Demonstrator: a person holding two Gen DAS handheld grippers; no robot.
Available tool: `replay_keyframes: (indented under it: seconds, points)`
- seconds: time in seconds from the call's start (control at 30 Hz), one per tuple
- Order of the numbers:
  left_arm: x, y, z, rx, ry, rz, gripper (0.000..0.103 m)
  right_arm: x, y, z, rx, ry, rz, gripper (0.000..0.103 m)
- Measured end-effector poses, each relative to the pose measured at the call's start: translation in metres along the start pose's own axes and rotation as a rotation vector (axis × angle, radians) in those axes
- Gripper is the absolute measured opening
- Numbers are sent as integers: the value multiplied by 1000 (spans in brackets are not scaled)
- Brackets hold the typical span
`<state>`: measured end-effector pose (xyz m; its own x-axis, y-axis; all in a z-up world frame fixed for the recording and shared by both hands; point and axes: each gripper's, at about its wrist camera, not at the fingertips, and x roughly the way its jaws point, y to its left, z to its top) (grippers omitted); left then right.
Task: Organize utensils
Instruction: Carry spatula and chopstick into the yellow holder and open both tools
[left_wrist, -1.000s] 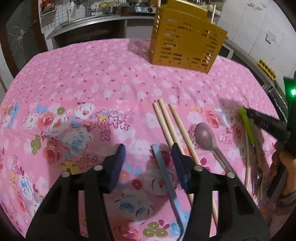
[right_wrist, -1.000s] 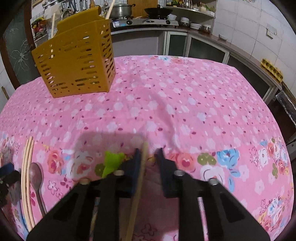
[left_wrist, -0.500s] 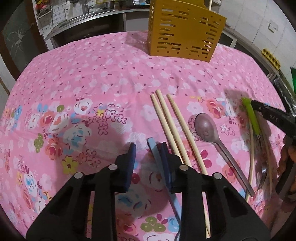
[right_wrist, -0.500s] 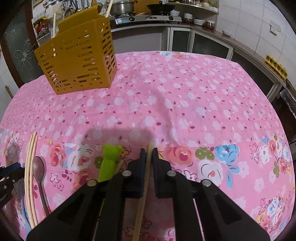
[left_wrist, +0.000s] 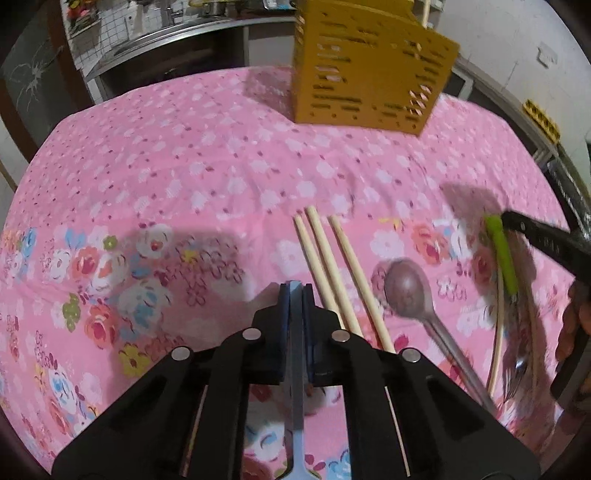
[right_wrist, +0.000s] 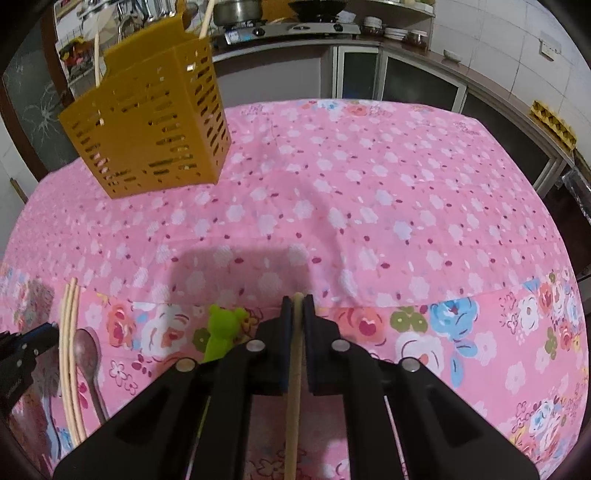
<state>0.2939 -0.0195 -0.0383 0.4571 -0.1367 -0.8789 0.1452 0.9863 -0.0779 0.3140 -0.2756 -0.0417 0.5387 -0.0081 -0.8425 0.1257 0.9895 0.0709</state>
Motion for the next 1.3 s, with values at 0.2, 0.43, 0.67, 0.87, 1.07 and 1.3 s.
replay_keyframes:
  seconds: [0.2,0.43,0.67,0.87,1.07,1.3]
  points:
    - [-16,7,17,-31,-111,-3,6,-16,-8,3,37,-85,33,6]
    - [-55,8,35,-19,-338,-15,6,-48,-11,8,66,-270,81,6]
    - [-95,5,47,7,-511,-27,6,-94,-7,23,65,-452,103,6]
    - [-112,9,65,-16,-576,-36,6,-129,2,40,33,-570,106,6]
    - [-137,3,95,-2,-652,-43,6,-161,14,78,27,-668,133,6]
    - [-169,-14,138,16,-746,-64,6,-188,40,133,7,-828,175,6]
